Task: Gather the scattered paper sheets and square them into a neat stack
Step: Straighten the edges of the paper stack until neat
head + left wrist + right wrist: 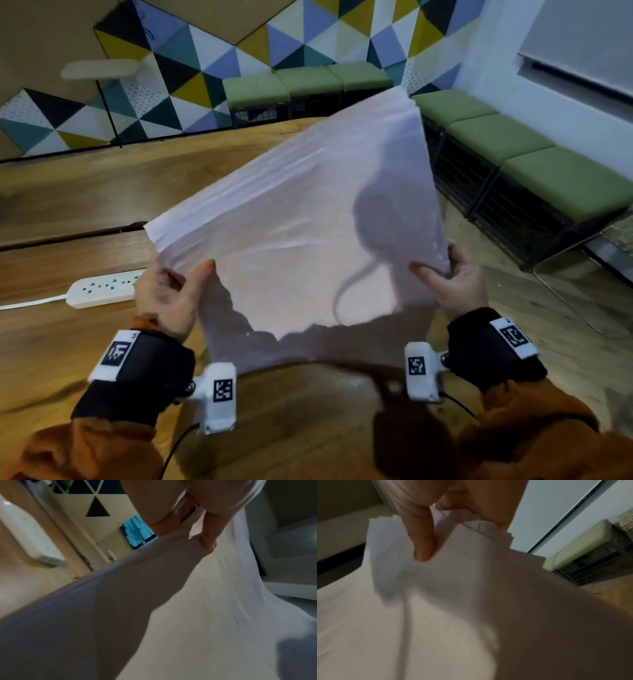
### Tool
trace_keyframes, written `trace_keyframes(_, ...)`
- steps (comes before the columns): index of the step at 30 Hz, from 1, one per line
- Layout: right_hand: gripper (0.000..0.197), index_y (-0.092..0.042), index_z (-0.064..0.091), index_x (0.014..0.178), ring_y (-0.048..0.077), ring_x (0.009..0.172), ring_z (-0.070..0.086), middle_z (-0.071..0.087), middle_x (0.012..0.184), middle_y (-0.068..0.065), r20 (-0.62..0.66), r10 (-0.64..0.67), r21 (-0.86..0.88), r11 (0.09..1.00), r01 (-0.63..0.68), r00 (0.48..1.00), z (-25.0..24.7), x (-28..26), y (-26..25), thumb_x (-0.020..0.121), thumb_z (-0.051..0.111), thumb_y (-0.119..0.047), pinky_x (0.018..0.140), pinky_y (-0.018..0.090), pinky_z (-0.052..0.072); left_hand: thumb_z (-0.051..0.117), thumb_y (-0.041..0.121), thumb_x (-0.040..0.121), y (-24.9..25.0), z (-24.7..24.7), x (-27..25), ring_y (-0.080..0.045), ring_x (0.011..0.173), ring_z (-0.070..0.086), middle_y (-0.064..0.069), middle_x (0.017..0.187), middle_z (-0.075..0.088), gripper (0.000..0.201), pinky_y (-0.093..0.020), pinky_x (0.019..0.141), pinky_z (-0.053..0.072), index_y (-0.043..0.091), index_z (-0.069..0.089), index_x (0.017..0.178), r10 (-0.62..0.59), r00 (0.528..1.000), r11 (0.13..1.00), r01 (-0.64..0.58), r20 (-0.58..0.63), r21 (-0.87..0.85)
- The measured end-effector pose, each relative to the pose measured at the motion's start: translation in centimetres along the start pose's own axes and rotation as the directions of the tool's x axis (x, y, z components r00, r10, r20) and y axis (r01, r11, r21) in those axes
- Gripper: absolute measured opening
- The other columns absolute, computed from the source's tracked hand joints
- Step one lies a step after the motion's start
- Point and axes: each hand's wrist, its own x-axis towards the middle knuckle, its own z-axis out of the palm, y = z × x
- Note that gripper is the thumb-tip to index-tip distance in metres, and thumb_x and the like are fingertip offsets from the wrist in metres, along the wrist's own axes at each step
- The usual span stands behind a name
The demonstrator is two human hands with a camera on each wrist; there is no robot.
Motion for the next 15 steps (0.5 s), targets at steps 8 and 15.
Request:
trace_keyframes(8, 0.044, -0.02, 0.056, 0.1, 0.012, 0.081, 0.062, 0.066, 0.086, -0.007, 0.097, 0.091, -0.173, 0.982, -0.073, 0.991, -0.2, -3.9, 1.6, 0.071, 0.067, 0.011, 0.063, 0.013, 0.053, 0.074, -0.01, 0.063, -2.1, 1.4, -3.2, -0.026, 0.111, 0.052, -0.008, 0.116, 0.053, 0.072, -0.04, 0.094, 0.043, 0.01, 0.04, 0.124, -0.22, 0.943, 0.973, 0.23, 0.249, -0.011)
trace_keyframes(15, 0.031, -0.009, 0.058, 0.09, 0.026, 0.082, 0.059, 0.064, 0.089, 0.01, -0.024, 0.165, -0.144, 0.975, -0.167, 0.986, -0.1, -5.3, 1.9, 0.07, 0.068, 0.013, 0.068, 0.028, 0.057, 0.07, 0.001, 0.073, -2.4, 1.7, -4.0, -0.022, 0.074, 0.052, -0.007, 0.08, 0.057, 0.022, -0.043, 0.082, 0.048, 0.0, 0.062, 0.093, -0.282, 0.941, 0.959, 0.275, 0.185, 0.063)
